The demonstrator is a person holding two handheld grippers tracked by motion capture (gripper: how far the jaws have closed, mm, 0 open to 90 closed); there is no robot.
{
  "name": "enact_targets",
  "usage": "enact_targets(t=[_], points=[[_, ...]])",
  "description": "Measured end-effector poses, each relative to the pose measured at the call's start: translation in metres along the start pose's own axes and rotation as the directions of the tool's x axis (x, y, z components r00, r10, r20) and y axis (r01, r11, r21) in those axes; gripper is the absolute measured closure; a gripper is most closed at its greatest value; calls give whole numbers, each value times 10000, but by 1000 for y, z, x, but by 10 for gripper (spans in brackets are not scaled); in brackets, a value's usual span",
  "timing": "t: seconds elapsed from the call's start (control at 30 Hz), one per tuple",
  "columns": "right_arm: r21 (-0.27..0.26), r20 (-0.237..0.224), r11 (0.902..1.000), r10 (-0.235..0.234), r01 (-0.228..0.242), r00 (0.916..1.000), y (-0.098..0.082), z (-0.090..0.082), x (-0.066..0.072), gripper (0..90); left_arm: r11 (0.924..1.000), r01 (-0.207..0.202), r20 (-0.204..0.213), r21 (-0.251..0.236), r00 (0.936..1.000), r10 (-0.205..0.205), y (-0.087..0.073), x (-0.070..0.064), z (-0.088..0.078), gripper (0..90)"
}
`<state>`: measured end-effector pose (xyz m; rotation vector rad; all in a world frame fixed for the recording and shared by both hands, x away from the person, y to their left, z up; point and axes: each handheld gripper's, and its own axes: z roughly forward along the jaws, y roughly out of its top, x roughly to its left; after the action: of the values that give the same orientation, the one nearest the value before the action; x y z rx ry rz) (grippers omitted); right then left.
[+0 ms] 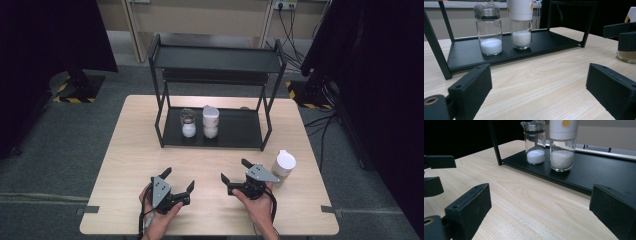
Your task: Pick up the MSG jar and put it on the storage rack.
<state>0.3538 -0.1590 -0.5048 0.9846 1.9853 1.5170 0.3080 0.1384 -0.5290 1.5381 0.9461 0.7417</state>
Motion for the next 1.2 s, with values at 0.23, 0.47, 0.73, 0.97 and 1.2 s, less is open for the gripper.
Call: enact_targets(t=[0.23, 0.47, 0.73, 0.97, 1.2], points=[[-36, 33, 10000, 1, -1, 10000, -4, -10, 2, 45, 10000, -4, 3, -3, 10000, 4, 0, 0, 0, 59], [-58, 112, 10000, -35, 35, 9999, -8, -22, 2, 45, 10000, -31, 1, 12, 10000, 31, 0, 0, 0, 59], [7, 102, 10000, -58, 58, 9999, -11, -33, 1, 46, 10000, 1, 3, 28, 10000, -1, 0, 0, 0, 59], [54, 152, 9999, -111, 110, 9998, -15, -48, 0, 48, 10000, 54, -3, 19, 10000, -54, 0, 0, 0, 59], [172, 185, 9998, -87, 84, 9998, -21, -60, -1, 49, 10000, 52, -1, 29, 10000, -52, 0, 0, 0, 59]])
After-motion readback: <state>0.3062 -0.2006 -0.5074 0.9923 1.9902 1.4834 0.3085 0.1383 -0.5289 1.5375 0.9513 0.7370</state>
